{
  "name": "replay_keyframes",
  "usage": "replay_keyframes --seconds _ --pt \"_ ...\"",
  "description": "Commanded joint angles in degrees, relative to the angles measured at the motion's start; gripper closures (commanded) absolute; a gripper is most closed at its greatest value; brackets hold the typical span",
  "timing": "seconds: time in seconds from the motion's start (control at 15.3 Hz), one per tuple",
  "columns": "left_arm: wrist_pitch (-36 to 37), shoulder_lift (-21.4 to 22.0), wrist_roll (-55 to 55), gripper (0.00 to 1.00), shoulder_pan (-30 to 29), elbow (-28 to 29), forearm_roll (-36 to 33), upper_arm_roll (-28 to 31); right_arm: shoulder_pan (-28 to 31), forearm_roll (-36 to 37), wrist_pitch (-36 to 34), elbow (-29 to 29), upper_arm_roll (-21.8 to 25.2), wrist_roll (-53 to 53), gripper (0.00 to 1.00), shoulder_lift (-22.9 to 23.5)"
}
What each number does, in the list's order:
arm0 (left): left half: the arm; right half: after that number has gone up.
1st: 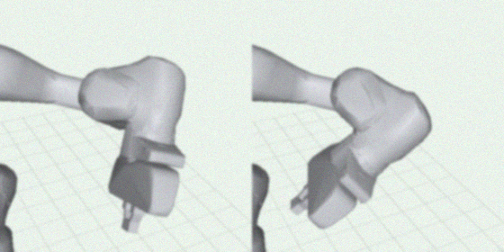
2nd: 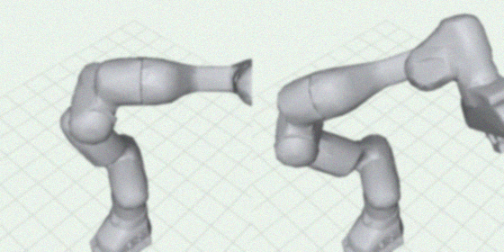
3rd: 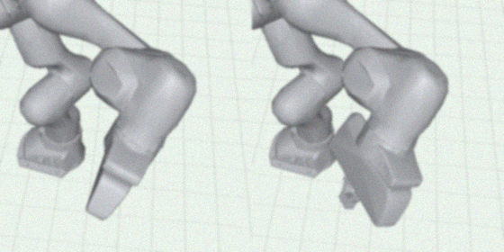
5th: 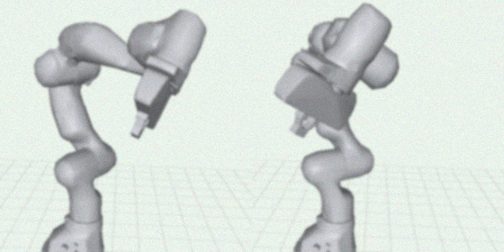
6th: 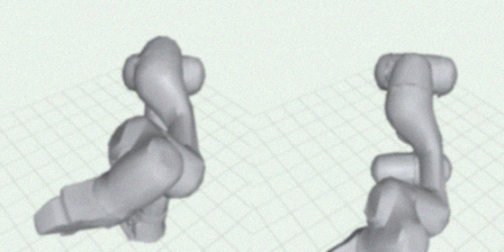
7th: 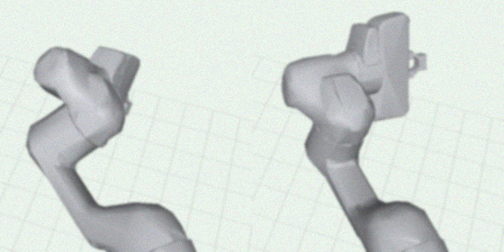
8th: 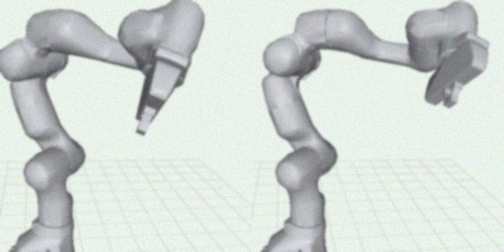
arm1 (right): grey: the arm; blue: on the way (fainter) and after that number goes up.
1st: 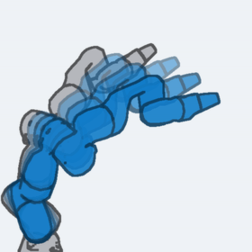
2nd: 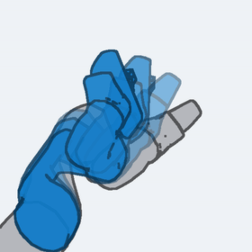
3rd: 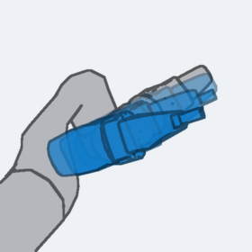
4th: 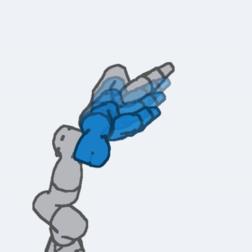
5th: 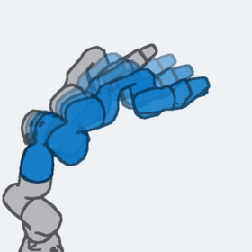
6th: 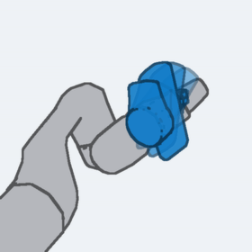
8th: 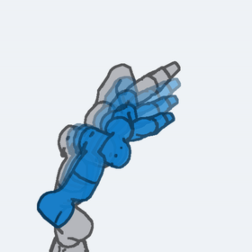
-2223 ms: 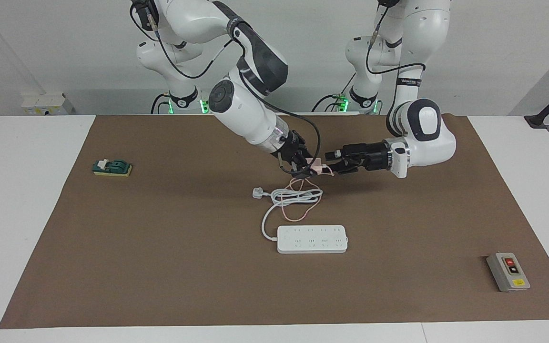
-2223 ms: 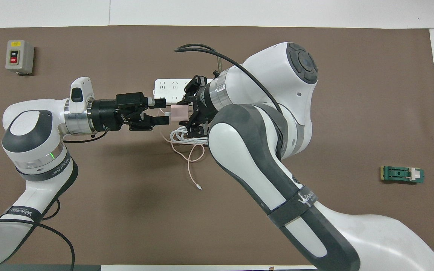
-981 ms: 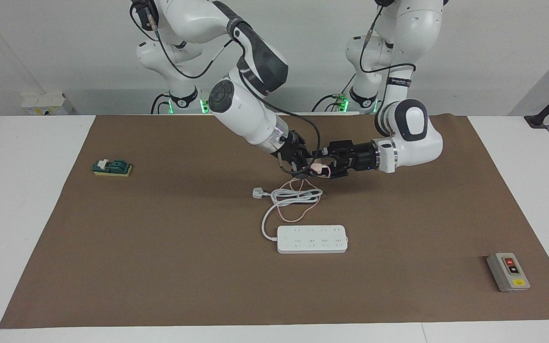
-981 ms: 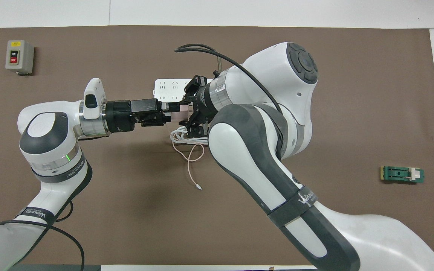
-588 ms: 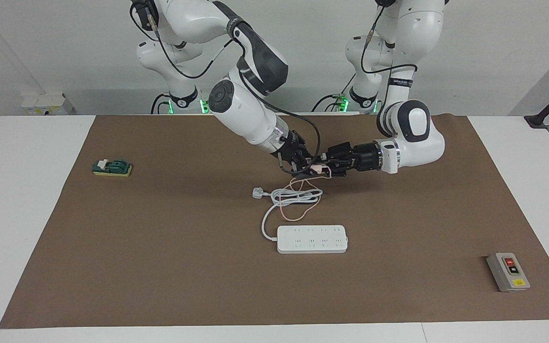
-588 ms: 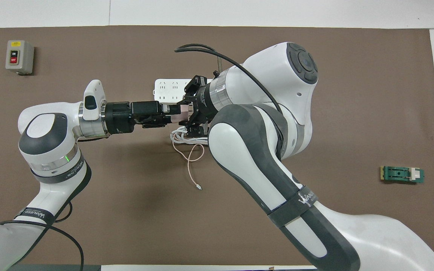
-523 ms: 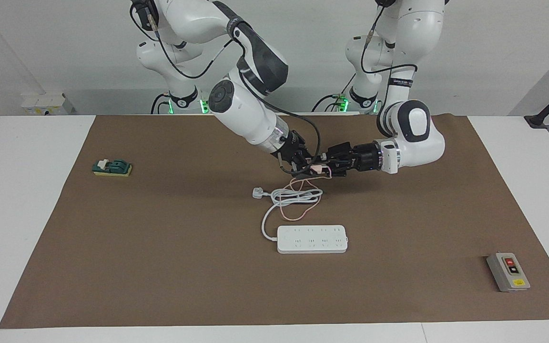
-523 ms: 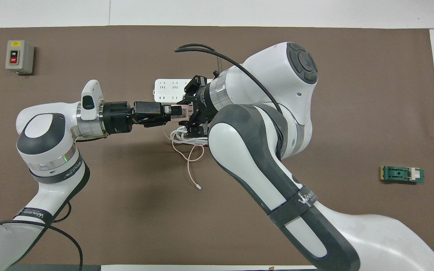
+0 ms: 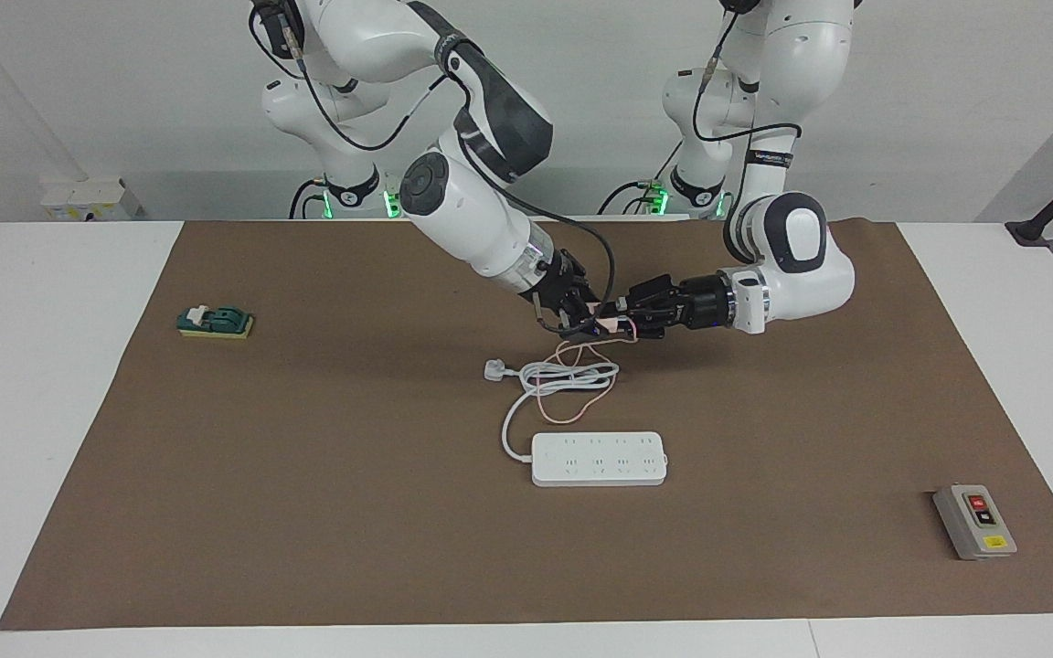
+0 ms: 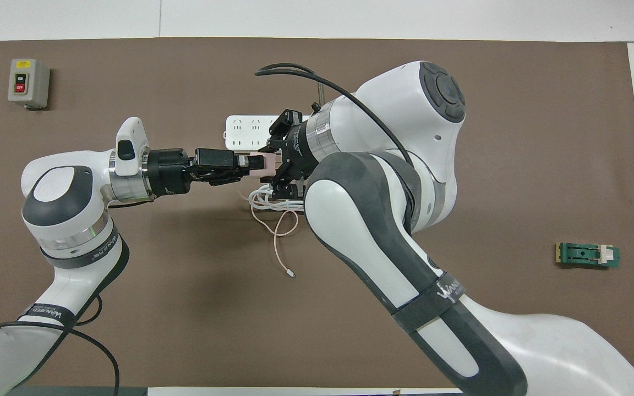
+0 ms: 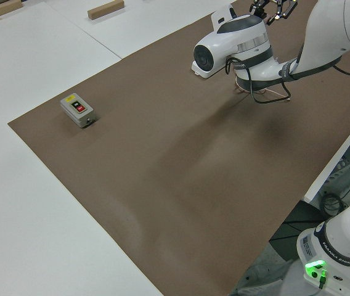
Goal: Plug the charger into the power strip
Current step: 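Grasp the charger with the left gripper while the right gripper releases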
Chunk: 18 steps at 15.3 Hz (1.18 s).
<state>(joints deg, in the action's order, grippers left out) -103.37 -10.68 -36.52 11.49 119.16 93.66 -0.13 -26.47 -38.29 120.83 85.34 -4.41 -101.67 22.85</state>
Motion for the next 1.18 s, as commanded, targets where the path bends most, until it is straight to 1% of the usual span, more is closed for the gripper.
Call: replay_keyframes --seconds 0.0,0.07,0.2,0.33,0.39,0.46,0.65,0.72,0.92,0.98,1.11 --pt "0.63 0.84 -1.01 0.91 -1.03 1.16 1.35 0.05 0.27 -1.17 -0.33 0.44 0.01 1.48 1.00 -0.44" --pt "0.45 0.75 -1.01 0.95 -1.03 1.08 1.35 0.05 0.27 -1.17 -0.33 0.44 0.01 1.48 1.00 -0.44" --pt "0.27 0.75 -1.01 1.00 -0.86 1.07 1.35 0.05 0.27 -1.17 -0.34 0.44 0.01 1.48 1.00 -0.44" --pt "0.36 0.66 -0.83 1.00 -0.94 0.64 1.35 0.05 0.27 -1.26 -0.51 0.44 0.01 1.22 1.00 -0.44" --pt "0.80 0.57 -0.57 1.00 -1.12 0.37 1.18 0.22 0.36 -1.17 -0.51 0.44 0.01 0.69 0.02 -0.44" --pt "0.97 0.49 -0.57 1.00 -1.21 0.02 1.00 0.22 0.45 -1.17 -0.86 0.36 0.01 0.60 0.00 -0.44" --pt "1.59 0.31 -0.48 1.00 -1.90 -1.12 0.30 0.40 0.45 -1.17 -0.77 0.27 0.01 0.60 0.00 -0.53" --pt "1.59 0.31 -0.39 1.00 -2.61 -1.56 -1.18 0.40 0.45 -1.17 -0.86 0.27 0.01 0.51 0.00 -0.53" --pt "1.59 0.66 -0.04 1.00 -4.71 -3.49 -7.59 0.49 1.06 -1.26 -1.04 0.27 0.01 0.51 0.00 -0.61" --pt "1.59 0.75 1.00 1.00 -5.16 -5.06 -11.01 0.57 1.24 -1.26 -1.30 0.27 0.19 0.51 0.00 -0.79" --pt "1.59 -0.04 4.25 1.00 -6.82 -9.62 -20.31 0.57 2.02 -1.17 -1.83 0.18 0.63 0.51 0.00 -1.23"
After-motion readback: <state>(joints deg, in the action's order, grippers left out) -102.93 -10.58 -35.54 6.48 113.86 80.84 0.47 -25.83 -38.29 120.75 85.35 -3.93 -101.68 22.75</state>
